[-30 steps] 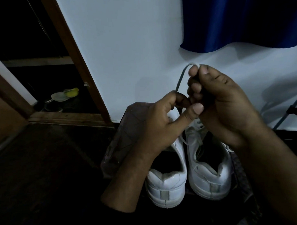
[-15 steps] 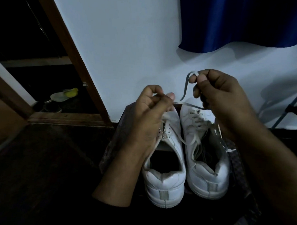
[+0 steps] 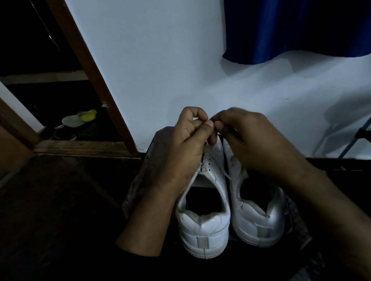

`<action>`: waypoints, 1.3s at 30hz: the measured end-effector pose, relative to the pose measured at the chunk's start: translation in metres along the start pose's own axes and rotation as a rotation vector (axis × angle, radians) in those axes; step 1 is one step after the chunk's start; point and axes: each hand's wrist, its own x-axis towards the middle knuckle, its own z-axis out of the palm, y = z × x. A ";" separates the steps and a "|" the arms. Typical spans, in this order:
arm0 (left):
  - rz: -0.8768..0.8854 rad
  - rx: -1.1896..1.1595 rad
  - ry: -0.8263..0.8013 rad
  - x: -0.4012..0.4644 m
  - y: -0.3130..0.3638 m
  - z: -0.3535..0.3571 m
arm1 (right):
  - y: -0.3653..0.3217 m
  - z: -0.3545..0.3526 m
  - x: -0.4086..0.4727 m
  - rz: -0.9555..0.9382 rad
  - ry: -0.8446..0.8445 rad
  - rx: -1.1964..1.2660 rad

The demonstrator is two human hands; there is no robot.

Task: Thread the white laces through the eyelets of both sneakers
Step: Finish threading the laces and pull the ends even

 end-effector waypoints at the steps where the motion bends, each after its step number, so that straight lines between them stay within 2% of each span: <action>1: 0.004 -0.010 -0.004 0.000 0.000 -0.001 | -0.001 0.002 0.000 0.020 -0.014 0.073; 6: 0.031 0.160 -0.021 -0.002 -0.001 -0.019 | -0.005 0.001 0.002 -0.014 0.062 0.197; 10: 0.005 0.320 -0.024 -0.006 -0.004 -0.032 | 0.001 0.001 0.005 0.005 0.118 0.100; 14: -0.041 0.667 -0.123 -0.013 -0.010 -0.047 | 0.000 0.002 0.003 0.078 0.032 -0.055; 17: -0.172 0.656 -0.200 -0.020 -0.007 -0.051 | -0.005 0.008 0.000 0.131 -0.080 -0.124; 23: -0.170 0.730 -0.385 -0.027 0.004 -0.061 | -0.008 0.014 0.002 0.156 -0.091 -0.228; 25: -0.132 0.765 -0.363 -0.027 0.003 -0.060 | -0.007 0.019 0.004 0.128 -0.107 -0.223; 28: -0.081 0.807 -0.209 -0.025 -0.001 -0.057 | -0.005 0.025 0.004 0.092 -0.152 -0.252; 31: -0.104 0.820 -0.082 -0.023 -0.002 -0.057 | -0.004 0.027 0.004 0.097 -0.190 -0.272; 39: -0.195 0.561 -0.069 -0.023 -0.007 -0.056 | -0.008 0.039 0.003 0.149 -0.175 -0.259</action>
